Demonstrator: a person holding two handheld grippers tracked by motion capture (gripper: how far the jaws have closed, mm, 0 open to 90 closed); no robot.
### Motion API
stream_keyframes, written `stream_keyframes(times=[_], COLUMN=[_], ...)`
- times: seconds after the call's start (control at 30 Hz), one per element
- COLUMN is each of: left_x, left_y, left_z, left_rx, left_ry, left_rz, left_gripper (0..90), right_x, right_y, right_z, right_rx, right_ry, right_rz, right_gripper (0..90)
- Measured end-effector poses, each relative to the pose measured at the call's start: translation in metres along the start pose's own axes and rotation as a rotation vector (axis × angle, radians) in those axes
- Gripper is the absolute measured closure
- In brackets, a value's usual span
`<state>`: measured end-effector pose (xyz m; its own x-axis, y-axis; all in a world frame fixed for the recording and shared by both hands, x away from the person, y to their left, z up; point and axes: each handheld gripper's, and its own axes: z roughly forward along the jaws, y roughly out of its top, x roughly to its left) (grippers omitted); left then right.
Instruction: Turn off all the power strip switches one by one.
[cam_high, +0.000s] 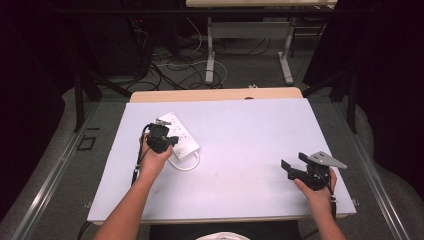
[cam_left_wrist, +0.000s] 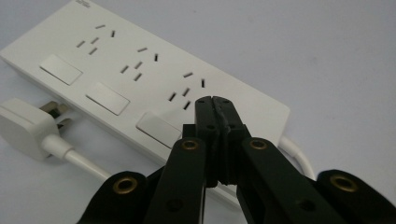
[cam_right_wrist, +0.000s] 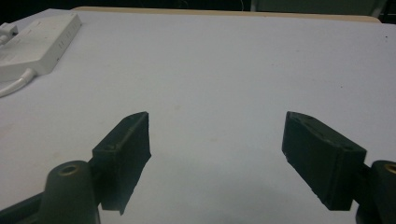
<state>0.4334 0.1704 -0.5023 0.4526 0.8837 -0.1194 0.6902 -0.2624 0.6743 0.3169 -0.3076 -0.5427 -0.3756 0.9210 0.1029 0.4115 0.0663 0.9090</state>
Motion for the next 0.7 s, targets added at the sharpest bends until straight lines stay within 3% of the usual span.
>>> stream_keyframes(times=[0.23, 0.37, 0.63, 0.7], left_x=[0.015, 0.026, 0.036, 0.038], left_y=[0.004, 0.003, 0.000, -0.001], left_z=[0.004, 0.008, 0.018, 0.019], left_rx=[0.017, 0.040, 0.016, 0.026], left_ry=[0.012, -0.005, -0.028, -0.055], left_rz=[-0.086, -0.146, -0.238, -0.270], left_gripper=[90.0, 90.0, 90.0, 90.0], right_x=[-0.001, 0.000, -0.001, -0.001], right_y=[-0.001, -0.001, -0.001, -0.001], right_z=[0.001, 0.001, 0.002, 0.002], right_rx=[0.001, 0.004, -0.002, -0.002], right_ry=[0.003, 0.007, 0.015, 0.010], right_rz=[0.006, 0.010, 0.017, 0.015], right_gripper=[22.9, 22.9, 22.9, 22.9])
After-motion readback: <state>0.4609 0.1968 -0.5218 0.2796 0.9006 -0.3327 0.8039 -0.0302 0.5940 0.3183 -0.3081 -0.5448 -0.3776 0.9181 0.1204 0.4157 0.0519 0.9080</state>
